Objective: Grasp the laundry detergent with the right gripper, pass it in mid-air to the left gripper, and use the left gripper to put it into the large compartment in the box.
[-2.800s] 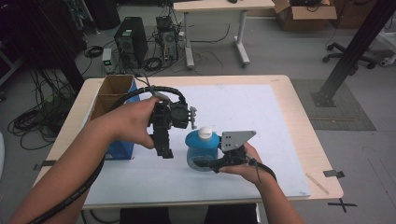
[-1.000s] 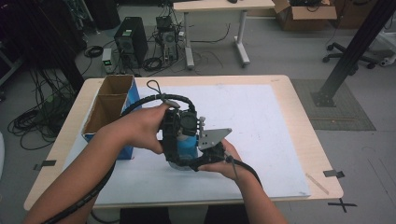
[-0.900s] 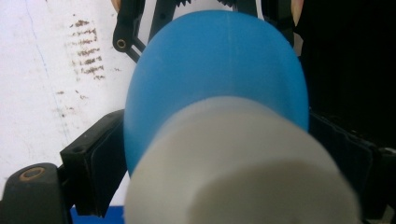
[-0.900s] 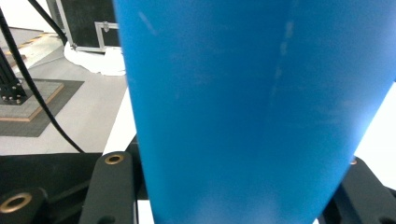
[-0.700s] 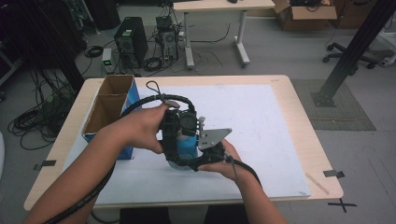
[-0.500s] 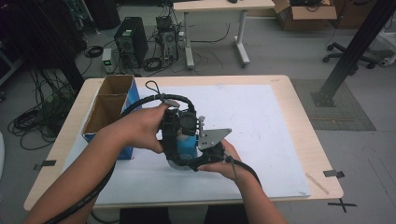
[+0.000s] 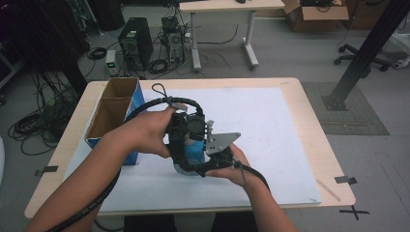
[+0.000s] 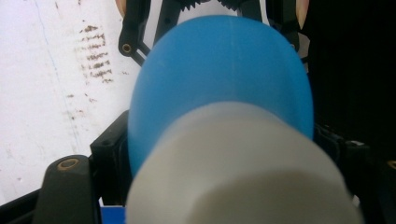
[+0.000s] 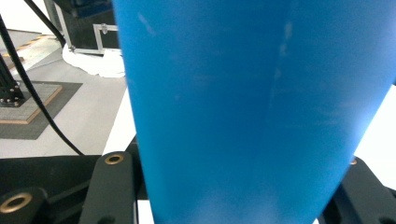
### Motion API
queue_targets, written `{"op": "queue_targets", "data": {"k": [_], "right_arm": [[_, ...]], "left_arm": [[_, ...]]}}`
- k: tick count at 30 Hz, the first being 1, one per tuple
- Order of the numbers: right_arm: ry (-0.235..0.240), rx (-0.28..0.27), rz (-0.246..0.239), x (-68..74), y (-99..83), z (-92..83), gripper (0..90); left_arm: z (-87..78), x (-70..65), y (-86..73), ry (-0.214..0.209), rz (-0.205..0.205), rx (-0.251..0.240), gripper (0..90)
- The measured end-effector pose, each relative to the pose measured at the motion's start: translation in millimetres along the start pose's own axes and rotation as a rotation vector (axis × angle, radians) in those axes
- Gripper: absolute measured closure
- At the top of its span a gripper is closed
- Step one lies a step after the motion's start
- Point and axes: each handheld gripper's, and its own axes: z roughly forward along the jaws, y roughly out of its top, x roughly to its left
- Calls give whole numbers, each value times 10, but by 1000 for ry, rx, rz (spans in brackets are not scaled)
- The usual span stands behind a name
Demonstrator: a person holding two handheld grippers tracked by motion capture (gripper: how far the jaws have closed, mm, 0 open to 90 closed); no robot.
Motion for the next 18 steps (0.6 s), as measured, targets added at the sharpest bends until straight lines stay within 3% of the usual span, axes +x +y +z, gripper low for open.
{"op": "queue_targets", "data": {"k": [18], "right_arm": [[1, -5, 8, 3, 2, -2, 443]], "left_arm": [[-1, 4, 7, 28, 21, 8, 358]]}}
